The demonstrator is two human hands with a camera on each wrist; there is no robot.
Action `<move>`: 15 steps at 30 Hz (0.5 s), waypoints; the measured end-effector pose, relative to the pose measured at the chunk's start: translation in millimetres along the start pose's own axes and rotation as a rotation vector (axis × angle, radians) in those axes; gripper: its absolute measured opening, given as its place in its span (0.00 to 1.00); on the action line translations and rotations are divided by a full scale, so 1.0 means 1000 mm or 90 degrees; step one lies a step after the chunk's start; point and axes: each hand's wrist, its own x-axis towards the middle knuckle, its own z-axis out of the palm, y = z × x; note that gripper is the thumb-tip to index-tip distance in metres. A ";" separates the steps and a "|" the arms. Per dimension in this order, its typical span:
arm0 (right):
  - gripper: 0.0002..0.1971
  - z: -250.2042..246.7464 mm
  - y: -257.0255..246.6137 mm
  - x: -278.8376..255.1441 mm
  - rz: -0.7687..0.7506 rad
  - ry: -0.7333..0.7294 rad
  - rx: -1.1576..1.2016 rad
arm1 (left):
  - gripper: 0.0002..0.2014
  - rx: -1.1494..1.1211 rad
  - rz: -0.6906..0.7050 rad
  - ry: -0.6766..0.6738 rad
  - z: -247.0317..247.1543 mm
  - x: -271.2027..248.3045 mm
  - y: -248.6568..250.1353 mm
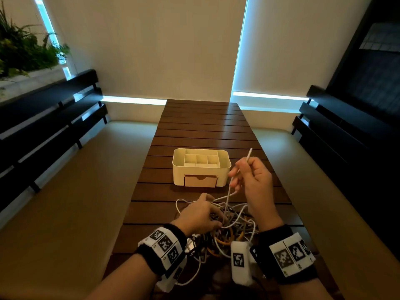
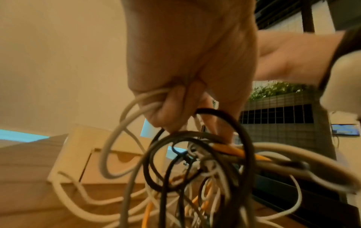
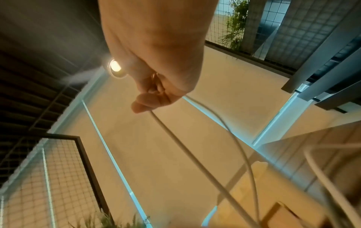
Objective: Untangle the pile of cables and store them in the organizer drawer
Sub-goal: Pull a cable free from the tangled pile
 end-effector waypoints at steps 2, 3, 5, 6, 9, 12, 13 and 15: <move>0.09 0.000 -0.014 0.004 -0.036 0.042 0.070 | 0.10 -0.028 -0.040 0.026 0.002 0.001 -0.008; 0.09 0.001 -0.022 0.005 -0.046 0.064 0.114 | 0.10 -0.037 -0.048 0.039 0.003 0.001 -0.010; 0.10 0.004 -0.032 0.006 -0.041 0.093 0.219 | 0.10 -0.032 -0.037 0.072 0.003 0.002 -0.010; 0.10 0.005 -0.035 0.007 -0.030 0.093 0.279 | 0.09 -0.032 -0.022 0.098 0.004 0.001 -0.009; 0.07 0.007 -0.032 0.008 -0.016 0.025 0.353 | 0.07 -0.048 0.013 0.161 0.007 -0.001 -0.005; 0.12 0.004 0.004 0.005 0.092 -0.016 0.126 | 0.05 -0.132 0.004 0.227 0.008 -0.001 -0.007; 0.14 0.005 0.022 0.000 0.136 -0.039 -0.009 | 0.04 -0.164 0.001 0.252 0.008 -0.001 -0.008; 0.15 0.005 0.059 -0.014 0.153 -0.164 -0.279 | 0.03 -0.224 0.002 0.277 0.005 -0.001 -0.009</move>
